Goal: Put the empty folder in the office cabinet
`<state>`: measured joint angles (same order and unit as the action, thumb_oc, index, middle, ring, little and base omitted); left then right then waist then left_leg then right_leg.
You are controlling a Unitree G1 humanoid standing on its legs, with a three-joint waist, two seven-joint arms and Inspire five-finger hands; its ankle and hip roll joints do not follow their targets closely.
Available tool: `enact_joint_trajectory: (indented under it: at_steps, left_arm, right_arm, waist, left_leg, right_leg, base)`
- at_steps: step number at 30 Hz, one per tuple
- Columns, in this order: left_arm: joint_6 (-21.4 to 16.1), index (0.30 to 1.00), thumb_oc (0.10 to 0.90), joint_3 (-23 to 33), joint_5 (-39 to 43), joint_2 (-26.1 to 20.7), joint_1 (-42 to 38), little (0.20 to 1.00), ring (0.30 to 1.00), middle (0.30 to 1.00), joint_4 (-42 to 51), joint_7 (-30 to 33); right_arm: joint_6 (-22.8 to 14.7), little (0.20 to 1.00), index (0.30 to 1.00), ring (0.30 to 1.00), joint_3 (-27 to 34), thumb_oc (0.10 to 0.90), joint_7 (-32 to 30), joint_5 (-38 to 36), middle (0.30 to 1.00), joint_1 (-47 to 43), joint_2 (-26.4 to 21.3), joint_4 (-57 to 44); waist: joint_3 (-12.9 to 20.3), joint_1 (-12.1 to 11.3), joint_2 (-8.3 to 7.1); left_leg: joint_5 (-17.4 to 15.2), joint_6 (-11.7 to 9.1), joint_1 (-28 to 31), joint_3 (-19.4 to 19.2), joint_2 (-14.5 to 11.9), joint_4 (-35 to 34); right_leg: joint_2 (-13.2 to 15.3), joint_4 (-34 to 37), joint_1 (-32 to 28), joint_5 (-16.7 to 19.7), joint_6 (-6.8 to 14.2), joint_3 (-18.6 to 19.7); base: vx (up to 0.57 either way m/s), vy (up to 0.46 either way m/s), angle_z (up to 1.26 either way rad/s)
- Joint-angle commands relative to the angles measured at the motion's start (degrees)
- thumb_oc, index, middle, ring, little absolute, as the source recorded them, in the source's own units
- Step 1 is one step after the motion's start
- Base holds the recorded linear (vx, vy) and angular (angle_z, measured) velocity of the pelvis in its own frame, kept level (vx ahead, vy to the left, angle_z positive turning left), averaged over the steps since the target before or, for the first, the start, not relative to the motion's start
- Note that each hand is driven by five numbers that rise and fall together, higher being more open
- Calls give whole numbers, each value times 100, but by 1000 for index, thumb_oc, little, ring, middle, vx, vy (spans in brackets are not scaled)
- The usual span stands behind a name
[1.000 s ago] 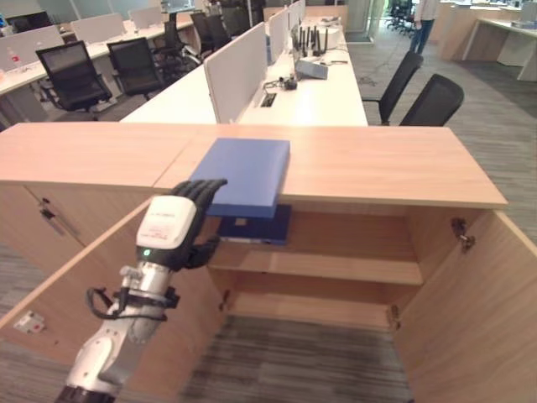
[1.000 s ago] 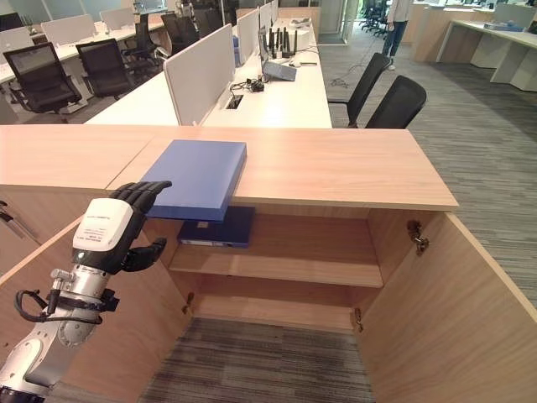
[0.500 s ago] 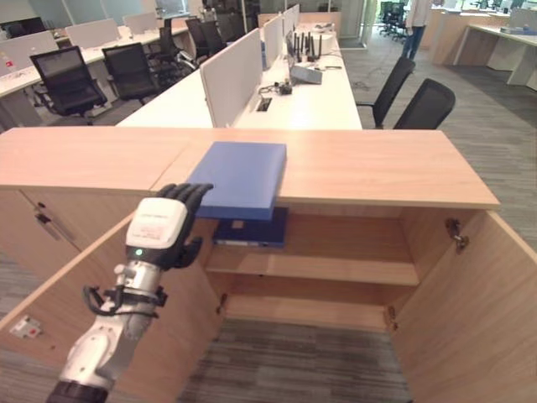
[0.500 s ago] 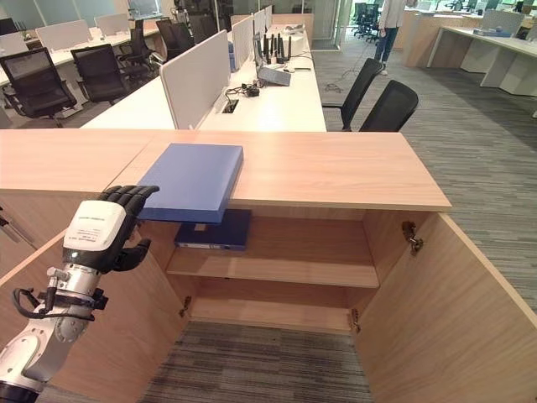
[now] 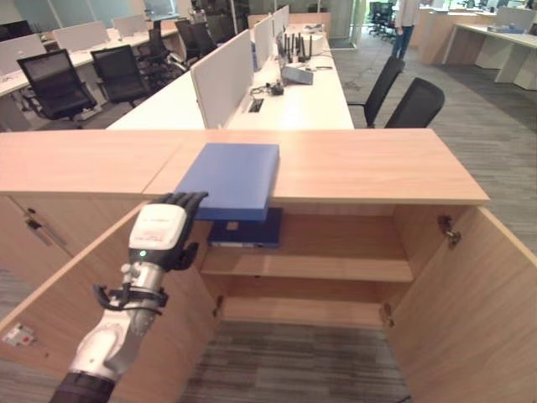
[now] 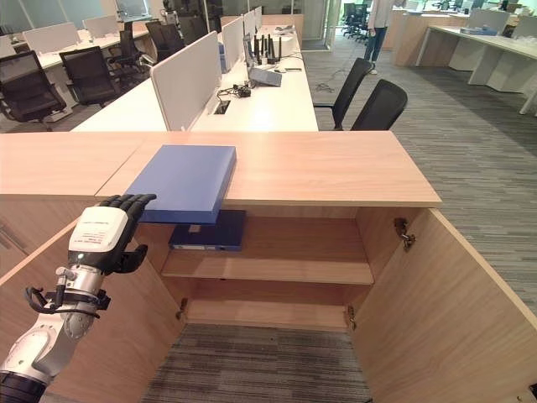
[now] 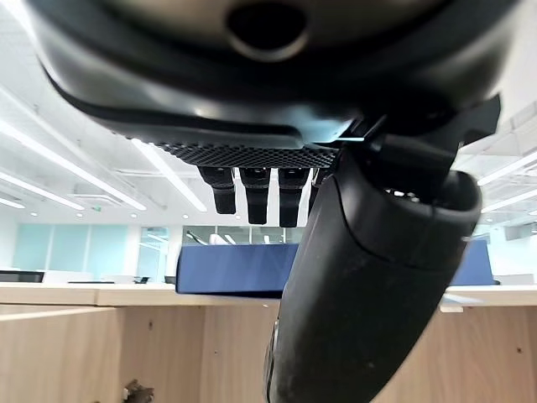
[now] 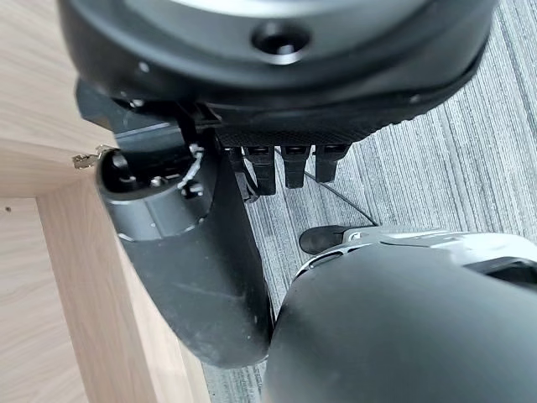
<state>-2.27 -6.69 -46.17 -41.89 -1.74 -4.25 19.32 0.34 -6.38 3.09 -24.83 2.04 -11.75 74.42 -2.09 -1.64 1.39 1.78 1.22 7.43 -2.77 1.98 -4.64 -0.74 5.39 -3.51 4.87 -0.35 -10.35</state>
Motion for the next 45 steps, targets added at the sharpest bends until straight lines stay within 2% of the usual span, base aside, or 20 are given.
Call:
enact_joint_trajectory:
  at_steps: [1,20,45]
  left_arm:
    - [159,900,800,311,-263,-271,-1260,900,900,900,25,579]
    - [416,900,800,-233,-451,-455,-2103,900,900,900,-499,782]
    - [483,900,800,-765,-217,-587,-2780,900,900,900,-1130,615]
  right_arm:
    - [-46,900,900,900,-343,800,29,90,900,-139,48,122]
    - [-76,900,900,900,-467,800,-30,161,900,-165,28,213]
    - [-59,900,900,900,-460,800,-27,129,900,-181,-47,233]
  waist:
    - [204,118,-206]
    - [245,227,-154]
    - [278,348,-99]
  left_leg:
    - [-723,-189,30,204,133,-36]
    - [-759,-186,71,129,141,-36]
    - [-785,-172,124,54,148,-36]
  right_leg:
    - [188,-39,-610,-770,528,-28]
    - [192,-39,-617,-767,548,19]
    - [190,-39,-625,-755,560,84]
  base:
    - [3,3,-4]
    - [0,0,0]
    - [1,0,-1]
